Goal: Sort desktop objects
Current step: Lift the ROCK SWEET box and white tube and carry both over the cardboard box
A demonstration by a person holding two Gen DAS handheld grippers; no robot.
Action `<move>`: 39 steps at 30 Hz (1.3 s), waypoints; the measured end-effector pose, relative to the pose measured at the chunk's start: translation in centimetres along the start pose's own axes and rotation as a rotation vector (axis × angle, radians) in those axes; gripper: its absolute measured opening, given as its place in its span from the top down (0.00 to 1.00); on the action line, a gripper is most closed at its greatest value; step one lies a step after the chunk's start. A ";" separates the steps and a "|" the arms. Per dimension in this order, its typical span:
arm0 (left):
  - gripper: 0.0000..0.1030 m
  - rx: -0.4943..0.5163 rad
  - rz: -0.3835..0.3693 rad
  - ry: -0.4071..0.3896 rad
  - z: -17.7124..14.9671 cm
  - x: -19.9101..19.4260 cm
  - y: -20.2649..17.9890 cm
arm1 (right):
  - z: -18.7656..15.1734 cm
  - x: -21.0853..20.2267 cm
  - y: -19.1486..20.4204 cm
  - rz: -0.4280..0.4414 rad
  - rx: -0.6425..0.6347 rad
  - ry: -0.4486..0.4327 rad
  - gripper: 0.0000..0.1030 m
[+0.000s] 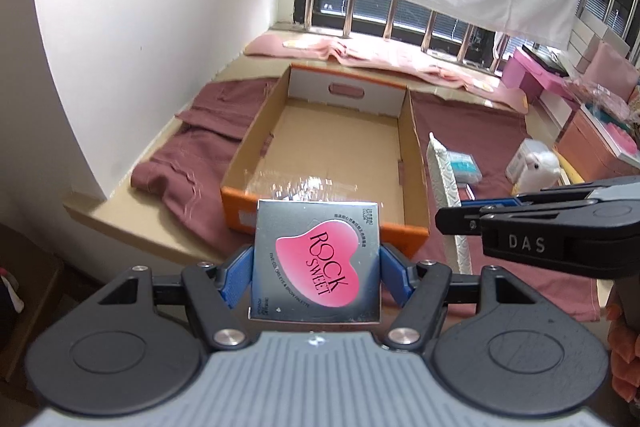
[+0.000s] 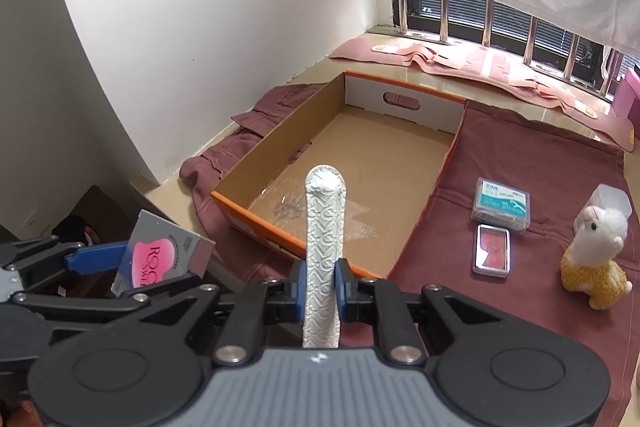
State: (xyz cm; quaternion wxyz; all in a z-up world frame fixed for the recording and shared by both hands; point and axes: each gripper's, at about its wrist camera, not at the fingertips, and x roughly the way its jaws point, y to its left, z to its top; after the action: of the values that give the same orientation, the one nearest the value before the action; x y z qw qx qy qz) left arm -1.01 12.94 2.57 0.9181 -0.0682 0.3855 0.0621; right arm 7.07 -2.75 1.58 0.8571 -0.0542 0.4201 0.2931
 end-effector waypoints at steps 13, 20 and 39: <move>0.34 -0.025 0.001 -0.026 5.4 2.8 1.4 | 5.7 2.8 -2.1 0.007 0.048 -0.026 0.86; 0.34 -0.013 0.014 -0.006 8.8 6.1 1.9 | 8.7 6.3 -3.1 -0.004 0.066 -0.005 0.86; 0.34 0.023 0.032 0.046 16.2 18.1 2.7 | 15.5 15.7 -7.8 -0.058 0.152 0.046 0.86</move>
State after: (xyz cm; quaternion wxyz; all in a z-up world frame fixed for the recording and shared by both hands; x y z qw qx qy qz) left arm 22.47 19.55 0.59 0.9086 -0.0527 0.4082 0.0707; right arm 29.49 3.32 -1.49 0.8569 -0.0079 0.4591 0.2341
